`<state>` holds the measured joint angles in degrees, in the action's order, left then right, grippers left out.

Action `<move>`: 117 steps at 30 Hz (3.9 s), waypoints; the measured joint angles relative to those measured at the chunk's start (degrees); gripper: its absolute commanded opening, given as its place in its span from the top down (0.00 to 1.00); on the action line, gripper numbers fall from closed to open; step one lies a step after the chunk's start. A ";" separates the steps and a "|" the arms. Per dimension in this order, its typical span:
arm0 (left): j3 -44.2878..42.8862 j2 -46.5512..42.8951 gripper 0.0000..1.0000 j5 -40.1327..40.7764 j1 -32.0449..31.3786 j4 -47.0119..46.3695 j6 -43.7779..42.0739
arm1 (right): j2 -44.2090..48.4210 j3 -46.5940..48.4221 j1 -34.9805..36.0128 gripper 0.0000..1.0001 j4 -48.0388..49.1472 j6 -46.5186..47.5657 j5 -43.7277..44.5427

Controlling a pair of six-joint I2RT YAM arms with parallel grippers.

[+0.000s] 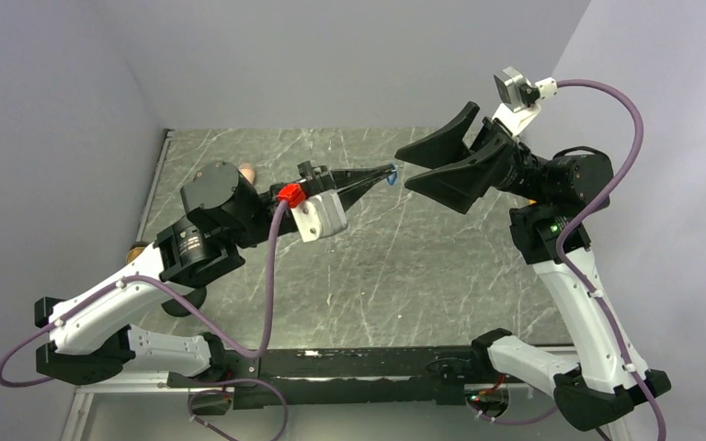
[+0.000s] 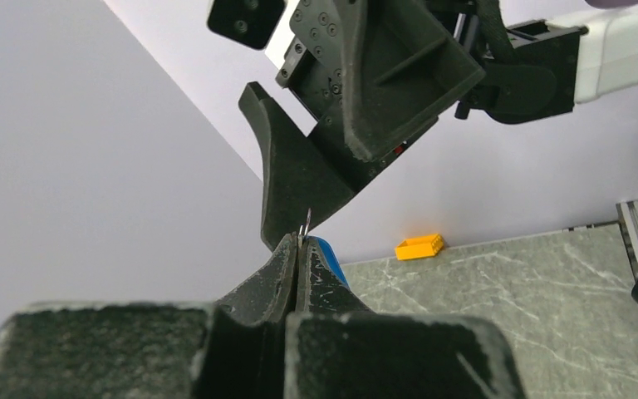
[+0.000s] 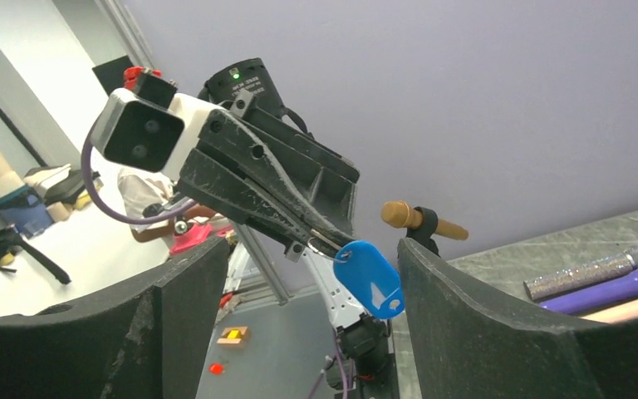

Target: Remove the keys from the keyring

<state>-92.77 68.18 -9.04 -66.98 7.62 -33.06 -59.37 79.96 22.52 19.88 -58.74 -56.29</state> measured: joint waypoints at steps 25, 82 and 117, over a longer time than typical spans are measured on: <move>0.61 -0.11 1.00 5.22 -0.02 -11.37 20.98 | -5.81 3.23 0.00 0.61 12.94 -8.20 -1.05; -3.21 0.68 0.43 3.19 0.07 -4.04 23.23 | -4.24 3.58 -0.31 1.00 10.75 -6.03 0.28; -8.61 3.58 0.74 -0.83 1.77 5.38 28.02 | -3.39 3.63 -0.31 1.00 11.74 -7.52 -0.07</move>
<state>-101.38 71.77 -9.87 -65.21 12.99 -5.04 -62.76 83.59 22.22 31.62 -66.26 -56.36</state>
